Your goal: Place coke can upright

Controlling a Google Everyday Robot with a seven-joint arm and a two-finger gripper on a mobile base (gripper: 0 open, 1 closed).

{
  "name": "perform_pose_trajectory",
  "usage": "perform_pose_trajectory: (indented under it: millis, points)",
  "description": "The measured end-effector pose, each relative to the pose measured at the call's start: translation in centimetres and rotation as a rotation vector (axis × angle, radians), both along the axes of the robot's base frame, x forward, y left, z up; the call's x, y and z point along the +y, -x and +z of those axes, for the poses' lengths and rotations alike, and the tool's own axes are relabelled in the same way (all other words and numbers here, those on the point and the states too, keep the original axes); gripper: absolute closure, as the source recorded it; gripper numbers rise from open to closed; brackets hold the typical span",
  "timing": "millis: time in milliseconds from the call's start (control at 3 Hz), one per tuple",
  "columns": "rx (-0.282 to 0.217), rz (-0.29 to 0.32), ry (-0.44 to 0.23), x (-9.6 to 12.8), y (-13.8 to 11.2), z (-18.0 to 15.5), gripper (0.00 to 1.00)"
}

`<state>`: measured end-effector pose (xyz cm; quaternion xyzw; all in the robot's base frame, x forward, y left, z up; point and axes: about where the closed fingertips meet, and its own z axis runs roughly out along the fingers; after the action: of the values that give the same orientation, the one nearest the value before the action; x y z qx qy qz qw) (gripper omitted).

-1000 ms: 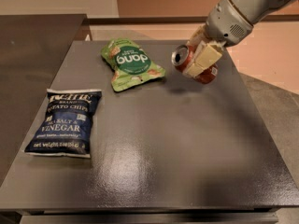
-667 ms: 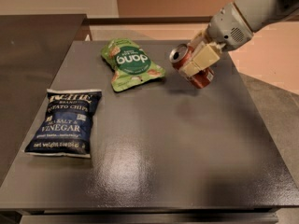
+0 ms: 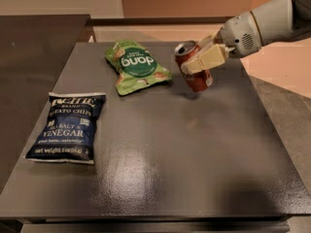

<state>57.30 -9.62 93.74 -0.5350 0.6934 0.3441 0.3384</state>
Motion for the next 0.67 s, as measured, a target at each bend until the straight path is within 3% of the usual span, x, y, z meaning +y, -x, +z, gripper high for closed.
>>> perform_pose_trajectory:
  millis: [667]
  points:
    - [0.0, -0.098, -0.157, -2.1, -2.2, 0.0, 1.0]
